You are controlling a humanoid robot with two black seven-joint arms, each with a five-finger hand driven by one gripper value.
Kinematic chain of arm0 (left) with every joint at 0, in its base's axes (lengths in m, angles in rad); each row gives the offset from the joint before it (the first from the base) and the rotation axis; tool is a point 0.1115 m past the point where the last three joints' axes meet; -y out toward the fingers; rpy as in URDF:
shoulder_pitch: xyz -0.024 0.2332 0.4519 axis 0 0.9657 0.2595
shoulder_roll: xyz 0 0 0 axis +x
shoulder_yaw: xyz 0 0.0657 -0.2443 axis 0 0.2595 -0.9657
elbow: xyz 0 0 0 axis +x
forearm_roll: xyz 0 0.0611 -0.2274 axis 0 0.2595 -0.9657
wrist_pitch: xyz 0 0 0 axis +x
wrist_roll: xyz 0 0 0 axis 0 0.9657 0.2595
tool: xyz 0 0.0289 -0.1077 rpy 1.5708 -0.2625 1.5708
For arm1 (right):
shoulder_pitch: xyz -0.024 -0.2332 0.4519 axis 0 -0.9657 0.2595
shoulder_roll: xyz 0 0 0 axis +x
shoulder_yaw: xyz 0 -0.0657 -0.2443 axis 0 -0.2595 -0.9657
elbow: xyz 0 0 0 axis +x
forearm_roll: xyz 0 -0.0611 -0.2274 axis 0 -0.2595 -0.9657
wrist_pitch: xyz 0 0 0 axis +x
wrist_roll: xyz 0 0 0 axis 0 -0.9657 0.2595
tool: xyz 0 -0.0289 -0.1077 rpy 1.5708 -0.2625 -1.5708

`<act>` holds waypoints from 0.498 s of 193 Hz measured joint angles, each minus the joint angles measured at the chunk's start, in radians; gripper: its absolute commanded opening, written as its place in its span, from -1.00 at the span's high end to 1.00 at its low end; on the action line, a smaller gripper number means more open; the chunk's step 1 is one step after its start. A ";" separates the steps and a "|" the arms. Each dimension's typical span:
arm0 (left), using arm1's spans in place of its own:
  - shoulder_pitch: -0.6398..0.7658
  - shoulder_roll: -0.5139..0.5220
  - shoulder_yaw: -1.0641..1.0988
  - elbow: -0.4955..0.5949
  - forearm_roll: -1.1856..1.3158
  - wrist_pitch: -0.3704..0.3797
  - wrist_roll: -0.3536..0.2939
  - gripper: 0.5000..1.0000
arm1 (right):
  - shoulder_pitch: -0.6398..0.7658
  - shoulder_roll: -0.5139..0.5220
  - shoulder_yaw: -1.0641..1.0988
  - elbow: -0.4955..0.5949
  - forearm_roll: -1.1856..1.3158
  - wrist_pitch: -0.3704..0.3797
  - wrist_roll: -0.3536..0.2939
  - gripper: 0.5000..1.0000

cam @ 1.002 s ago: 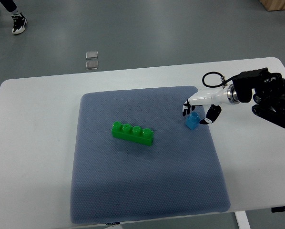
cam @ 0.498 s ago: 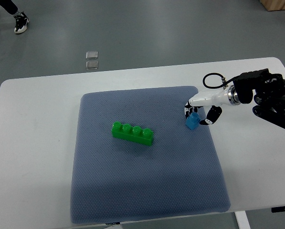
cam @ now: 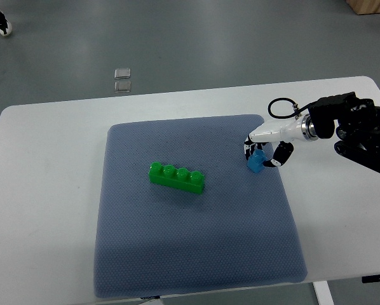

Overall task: Stack blue block on green block with right hand
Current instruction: 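Close the right hand fingers to grasp the blue block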

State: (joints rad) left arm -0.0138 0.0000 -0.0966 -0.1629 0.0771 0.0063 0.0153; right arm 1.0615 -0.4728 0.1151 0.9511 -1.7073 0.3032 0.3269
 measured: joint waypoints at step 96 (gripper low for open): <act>0.000 0.000 0.000 0.000 0.000 0.000 0.000 -1.00 | 0.001 0.003 0.000 0.000 0.002 0.005 0.000 0.94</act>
State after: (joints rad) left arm -0.0138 0.0000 -0.0966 -0.1630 0.0772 0.0059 0.0153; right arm 1.0622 -0.4696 0.1148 0.9511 -1.7058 0.3083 0.3267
